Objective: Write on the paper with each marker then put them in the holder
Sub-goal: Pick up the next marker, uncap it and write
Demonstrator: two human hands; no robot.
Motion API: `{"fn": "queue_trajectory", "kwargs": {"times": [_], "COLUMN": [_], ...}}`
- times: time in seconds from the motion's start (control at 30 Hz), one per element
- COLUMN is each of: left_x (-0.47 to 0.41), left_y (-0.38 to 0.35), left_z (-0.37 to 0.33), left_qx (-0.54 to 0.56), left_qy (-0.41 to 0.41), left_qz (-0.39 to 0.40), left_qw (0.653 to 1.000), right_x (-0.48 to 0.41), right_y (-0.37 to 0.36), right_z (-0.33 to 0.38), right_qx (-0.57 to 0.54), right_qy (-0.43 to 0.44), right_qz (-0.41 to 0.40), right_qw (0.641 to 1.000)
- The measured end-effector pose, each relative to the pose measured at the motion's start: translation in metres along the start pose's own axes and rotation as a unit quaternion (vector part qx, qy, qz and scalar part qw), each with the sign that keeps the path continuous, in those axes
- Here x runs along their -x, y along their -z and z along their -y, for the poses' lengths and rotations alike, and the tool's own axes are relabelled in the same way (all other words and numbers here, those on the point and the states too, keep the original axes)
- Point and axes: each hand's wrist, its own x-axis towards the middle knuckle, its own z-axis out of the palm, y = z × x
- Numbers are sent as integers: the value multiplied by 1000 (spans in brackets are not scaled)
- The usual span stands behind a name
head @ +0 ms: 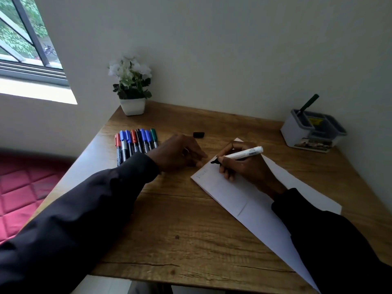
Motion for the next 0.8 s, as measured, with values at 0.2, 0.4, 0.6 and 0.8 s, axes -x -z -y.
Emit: {"fn": "queue_trajectory", "kwargs": {"times": [0.2, 0.4, 0.6, 0.8], "left_x": [3, 0, 1, 3], "left_y": [-1, -4, -1, 0], "left_z": [0, -5, -11, -13], "left_qx": [11, 69, 86, 88], "left_qy": [3, 82, 100, 107], "left_qz": [34, 31, 44, 48], "left_qw": [999, 994, 990, 989], "right_x": [0, 2, 4, 7], "right_y": [-2, -4, -6, -10], "right_z": [-9, -11, -8, -6], "right_qx": [15, 36, 56, 77], "right_qy": [32, 52, 44, 41], "right_qz": [1, -10, -13, -31], "right_qw": [999, 998, 997, 996]}}
